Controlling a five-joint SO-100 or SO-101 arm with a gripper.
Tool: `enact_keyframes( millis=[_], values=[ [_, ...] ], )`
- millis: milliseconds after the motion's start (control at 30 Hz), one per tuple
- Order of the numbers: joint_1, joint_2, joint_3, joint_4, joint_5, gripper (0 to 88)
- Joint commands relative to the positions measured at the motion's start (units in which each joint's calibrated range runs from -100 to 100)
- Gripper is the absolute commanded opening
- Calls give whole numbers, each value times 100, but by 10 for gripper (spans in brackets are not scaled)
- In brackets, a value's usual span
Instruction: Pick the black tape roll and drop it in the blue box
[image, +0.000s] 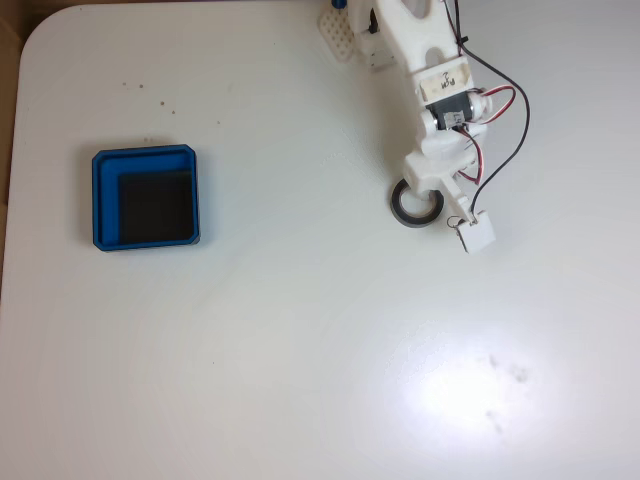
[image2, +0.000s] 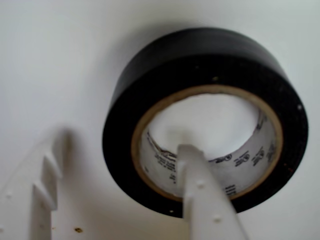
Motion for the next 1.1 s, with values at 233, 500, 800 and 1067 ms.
enact_keyframes(
  millis=[233, 500, 800, 1067],
  values=[
    [35, 213, -389, -122, -9, 213],
    [45, 229, -389, -122, -27, 213],
    [45, 229, -389, -122, -18, 208],
    [45, 229, -389, -122, -9, 201]
  ],
)
